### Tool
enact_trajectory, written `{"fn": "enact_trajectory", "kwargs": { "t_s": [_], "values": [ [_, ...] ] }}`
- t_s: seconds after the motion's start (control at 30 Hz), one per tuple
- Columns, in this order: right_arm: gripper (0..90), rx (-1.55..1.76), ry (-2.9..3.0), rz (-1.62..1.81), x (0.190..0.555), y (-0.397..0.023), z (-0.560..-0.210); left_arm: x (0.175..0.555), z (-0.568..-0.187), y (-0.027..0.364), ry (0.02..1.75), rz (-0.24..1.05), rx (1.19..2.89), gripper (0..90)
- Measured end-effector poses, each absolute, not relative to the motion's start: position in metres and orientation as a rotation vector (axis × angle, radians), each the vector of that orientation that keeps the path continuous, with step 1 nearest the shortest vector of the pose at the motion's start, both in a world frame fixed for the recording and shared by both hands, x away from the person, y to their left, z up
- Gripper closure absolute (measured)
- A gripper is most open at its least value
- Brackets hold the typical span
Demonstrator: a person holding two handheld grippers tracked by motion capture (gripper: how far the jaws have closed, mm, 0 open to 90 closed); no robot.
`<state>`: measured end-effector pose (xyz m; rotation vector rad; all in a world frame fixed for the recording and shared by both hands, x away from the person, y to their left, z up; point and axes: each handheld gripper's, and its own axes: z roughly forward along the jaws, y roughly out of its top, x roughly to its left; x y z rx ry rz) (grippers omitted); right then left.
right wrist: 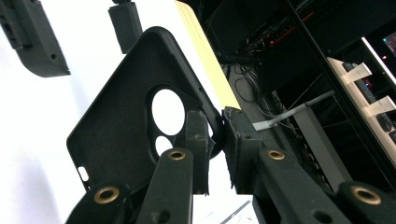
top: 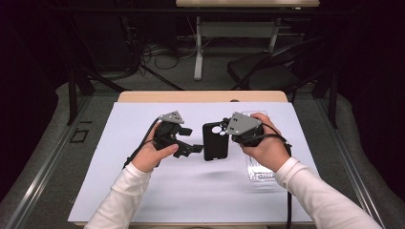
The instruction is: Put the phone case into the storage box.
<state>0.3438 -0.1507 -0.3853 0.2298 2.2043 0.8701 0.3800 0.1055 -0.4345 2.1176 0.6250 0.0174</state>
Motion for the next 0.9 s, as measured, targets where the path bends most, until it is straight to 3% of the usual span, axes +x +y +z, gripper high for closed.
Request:
{"fn": "enact_trajectory", "kwargs": {
  "t_s": [0.9],
  "values": [
    [80.7,0.272,2.133,0.833,0.375,-0.181,-0.371,0.381,-0.443,0.118,0.674,0.015,2.12,15.5]
  ]
}}
